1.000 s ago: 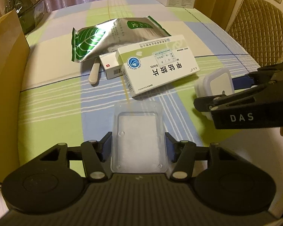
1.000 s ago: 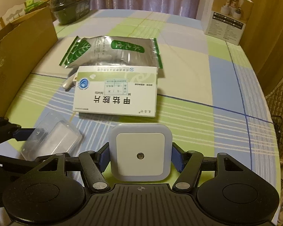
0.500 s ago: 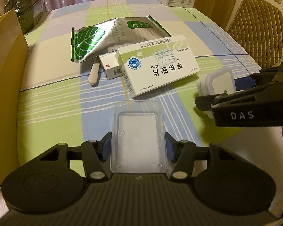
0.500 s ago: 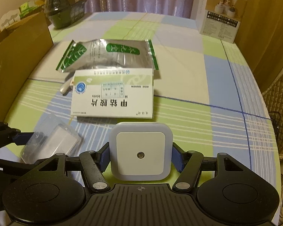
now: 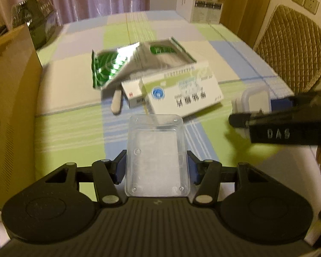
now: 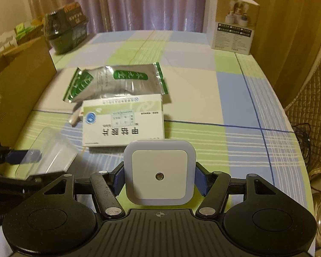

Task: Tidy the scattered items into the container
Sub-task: 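Lift and carry the night light and clear box over the cardboard box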

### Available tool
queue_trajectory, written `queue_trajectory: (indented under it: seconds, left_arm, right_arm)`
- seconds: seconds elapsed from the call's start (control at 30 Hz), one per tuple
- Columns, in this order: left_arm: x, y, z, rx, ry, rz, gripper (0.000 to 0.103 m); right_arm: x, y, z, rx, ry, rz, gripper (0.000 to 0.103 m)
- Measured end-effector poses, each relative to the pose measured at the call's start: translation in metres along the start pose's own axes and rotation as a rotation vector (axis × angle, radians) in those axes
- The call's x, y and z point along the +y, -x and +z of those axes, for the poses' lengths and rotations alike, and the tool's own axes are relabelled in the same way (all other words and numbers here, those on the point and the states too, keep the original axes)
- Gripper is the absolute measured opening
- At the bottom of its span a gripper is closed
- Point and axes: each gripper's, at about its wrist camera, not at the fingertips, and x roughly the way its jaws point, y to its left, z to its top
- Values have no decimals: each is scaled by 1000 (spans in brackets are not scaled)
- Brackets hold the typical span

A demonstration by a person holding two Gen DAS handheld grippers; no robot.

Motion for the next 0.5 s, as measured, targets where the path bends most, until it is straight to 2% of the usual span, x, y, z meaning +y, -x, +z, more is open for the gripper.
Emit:
queue_trajectory:
  seconds: [0.27, 0.5]
  left_arm:
    - [7, 60, 16, -90, 19, 30, 51]
    - [40, 124, 21, -158, 84, 108, 51]
  right_arm:
    - [15, 51, 7, -44, -35, 27, 67]
    - [64, 95, 30, -117, 22, 105, 67]
